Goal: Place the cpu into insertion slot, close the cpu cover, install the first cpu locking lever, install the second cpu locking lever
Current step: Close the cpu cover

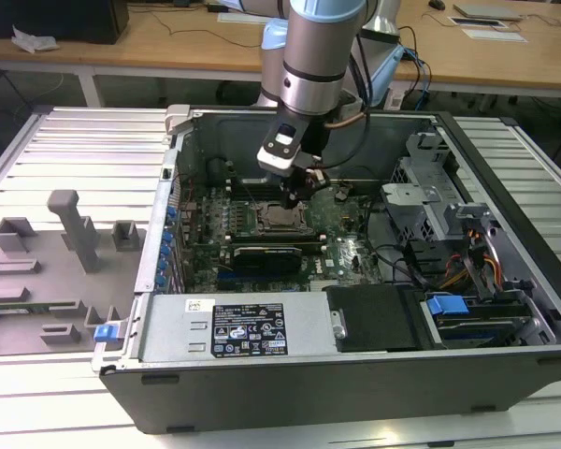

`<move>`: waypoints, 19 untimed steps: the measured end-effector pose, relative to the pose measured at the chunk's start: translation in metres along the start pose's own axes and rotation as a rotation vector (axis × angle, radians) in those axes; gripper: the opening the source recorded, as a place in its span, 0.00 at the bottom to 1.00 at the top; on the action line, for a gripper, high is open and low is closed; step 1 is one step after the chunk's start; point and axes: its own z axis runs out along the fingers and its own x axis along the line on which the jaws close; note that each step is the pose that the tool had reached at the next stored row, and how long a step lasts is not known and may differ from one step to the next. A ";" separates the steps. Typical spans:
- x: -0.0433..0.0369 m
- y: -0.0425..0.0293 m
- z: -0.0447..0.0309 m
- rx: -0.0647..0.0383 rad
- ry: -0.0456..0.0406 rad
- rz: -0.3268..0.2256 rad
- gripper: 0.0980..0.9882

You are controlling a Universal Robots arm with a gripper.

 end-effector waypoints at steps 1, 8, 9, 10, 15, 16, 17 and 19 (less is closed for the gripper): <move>0.0000 0.0000 0.0000 0.000 -0.0009 -0.017 0.01; 0.0000 0.0000 0.0002 0.003 -0.0087 -0.177 0.01; 0.0000 0.0000 0.0002 0.003 -0.0095 -0.195 0.01; 0.0000 0.0000 0.0002 0.003 -0.0104 -0.212 0.01; 0.0000 0.0000 0.0003 0.005 -0.0164 -0.337 0.01; 0.0000 0.0000 0.0003 0.006 -0.0181 -0.372 0.01; 0.0000 0.0000 0.0003 0.006 -0.0190 -0.390 0.01; 0.0000 0.0000 0.0004 0.007 -0.0217 -0.445 0.01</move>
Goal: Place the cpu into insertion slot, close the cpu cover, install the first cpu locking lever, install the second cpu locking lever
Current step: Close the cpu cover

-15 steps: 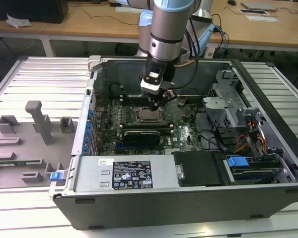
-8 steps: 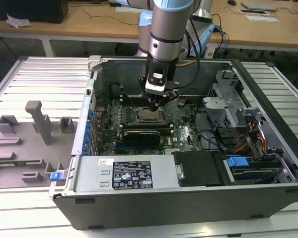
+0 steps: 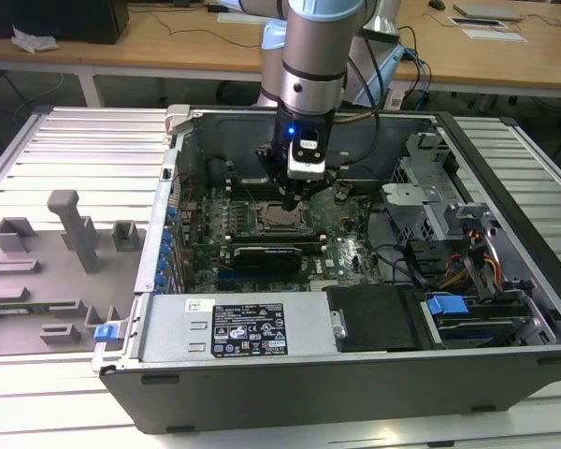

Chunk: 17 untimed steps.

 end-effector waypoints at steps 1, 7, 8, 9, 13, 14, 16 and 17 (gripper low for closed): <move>0.0000 0.0000 0.0000 0.001 -0.0017 -0.035 0.01; 0.0000 0.0000 0.0002 0.002 -0.0102 -0.217 0.01; 0.0000 0.0001 0.0002 0.001 -0.0109 -0.232 0.01; 0.0000 0.0001 0.0002 0.000 -0.0121 -0.245 0.01; 0.0000 0.0000 0.0002 -0.009 -0.0272 -0.289 0.01; 0.0000 0.0000 0.0003 -0.015 -0.0374 -0.304 0.01; 0.0000 0.0000 0.0005 -0.020 -0.0432 -0.328 0.01; 0.0000 0.0001 0.0005 -0.023 -0.0448 -0.340 0.01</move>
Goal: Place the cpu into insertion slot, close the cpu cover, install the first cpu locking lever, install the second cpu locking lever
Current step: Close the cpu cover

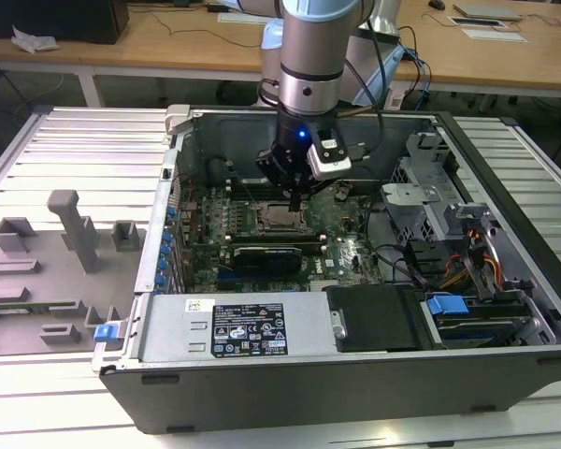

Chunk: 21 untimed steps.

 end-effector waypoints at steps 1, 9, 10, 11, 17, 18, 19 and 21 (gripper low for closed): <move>0.0000 0.0000 0.0000 -0.003 -0.0017 -0.014 0.01; 0.0000 0.0000 0.0004 -0.034 -0.0182 -0.160 0.01; 0.0000 0.0000 0.0005 -0.036 -0.0199 -0.173 0.01; 0.0000 0.0000 0.0006 -0.038 -0.0215 -0.201 0.01; 0.0146 -0.0070 0.0016 -0.039 -0.0219 -0.227 0.01; 0.0174 -0.0076 0.0018 -0.039 -0.0219 -0.227 0.01; 0.0227 -0.0087 0.0021 -0.039 -0.0218 -0.227 0.01; 0.0277 -0.0097 0.0023 -0.037 -0.0220 -0.227 0.01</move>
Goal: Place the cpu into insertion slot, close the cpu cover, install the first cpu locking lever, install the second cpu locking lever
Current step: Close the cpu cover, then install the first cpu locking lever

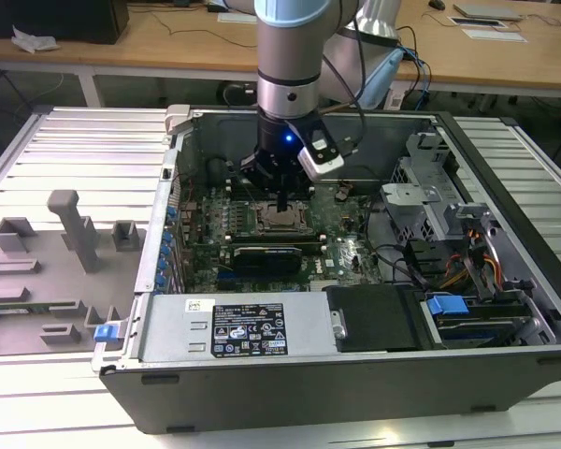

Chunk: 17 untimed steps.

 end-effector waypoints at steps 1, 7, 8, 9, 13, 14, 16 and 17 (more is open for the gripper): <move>0.0000 -0.0001 -0.0007 0.002 0.0002 0.000 0.01; -0.0001 0.0000 -0.0029 0.002 -0.0001 0.000 0.01; -0.0001 0.0000 -0.0029 0.002 -0.0001 0.000 0.01; -0.0001 0.0000 -0.0029 0.002 -0.0001 0.000 0.01; -0.0001 0.0000 -0.0030 0.002 -0.0001 0.000 0.01; -0.0001 0.0000 -0.0031 0.002 -0.0001 0.000 0.01; -0.0001 0.0000 -0.0032 0.002 0.0000 0.000 0.01; -0.0001 0.0000 -0.0033 0.002 -0.0001 0.000 0.01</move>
